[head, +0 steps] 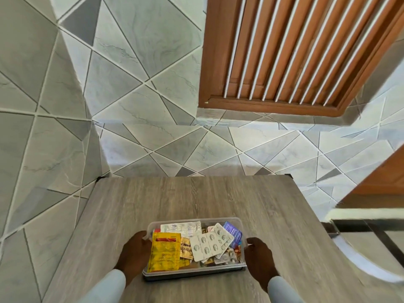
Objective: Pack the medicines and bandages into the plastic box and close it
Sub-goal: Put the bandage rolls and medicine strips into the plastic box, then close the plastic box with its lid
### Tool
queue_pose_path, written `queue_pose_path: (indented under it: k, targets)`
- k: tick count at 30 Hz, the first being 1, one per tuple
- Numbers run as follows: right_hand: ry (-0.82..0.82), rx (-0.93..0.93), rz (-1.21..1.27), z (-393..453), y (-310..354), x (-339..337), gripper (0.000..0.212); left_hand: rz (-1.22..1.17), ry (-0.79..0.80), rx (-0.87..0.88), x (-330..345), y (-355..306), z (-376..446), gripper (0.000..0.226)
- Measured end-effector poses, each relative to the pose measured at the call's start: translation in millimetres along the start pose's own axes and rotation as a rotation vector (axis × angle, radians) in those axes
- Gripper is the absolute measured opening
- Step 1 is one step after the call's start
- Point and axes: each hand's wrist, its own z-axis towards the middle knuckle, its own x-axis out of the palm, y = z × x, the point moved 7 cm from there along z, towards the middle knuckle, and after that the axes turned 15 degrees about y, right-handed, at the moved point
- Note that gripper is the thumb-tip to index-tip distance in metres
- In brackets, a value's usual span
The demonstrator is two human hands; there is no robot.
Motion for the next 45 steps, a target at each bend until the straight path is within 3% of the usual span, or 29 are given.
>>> queue_pose_path:
  k: [4,9,13,16,21,26,32,36,40,45]
  targets:
    - [0.061,0.040,0.002,5,-9,-9,0.009,0.020,-0.054,-0.051,-4,-1,4,0.018]
    - [0.086,0.049,0.048,42,-34,-28,0.022,0.228,-0.179,-0.197,-17,2,18,0.041]
    - [0.121,-0.027,0.194,73,-26,-38,0.023,0.168,-0.212,-0.156,-19,-12,40,0.037]
    - [0.235,-0.058,0.349,90,-11,-35,0.026,0.143,-0.183,-0.195,-12,-17,54,0.042]
    - [0.398,-0.113,0.261,99,3,-12,0.036,0.031,-0.189,-0.255,1,-15,56,0.048]
    - [0.349,-0.136,0.255,86,1,-12,0.040,-0.184,-0.220,-0.300,-1,3,43,0.053]
    - [0.336,-0.090,0.252,47,-10,-5,0.036,-0.527,-0.015,-0.245,6,16,17,0.042]
    - [0.232,-0.098,0.186,22,-25,1,0.032,-0.522,0.138,-0.093,11,14,-4,0.017]
    - [0.158,-0.082,0.048,6,-37,15,0.021,-0.452,0.157,-0.051,10,22,-11,0.020]
    - [0.006,-0.022,0.002,-6,-32,16,0.029,-0.480,0.127,0.002,8,13,-17,0.014]
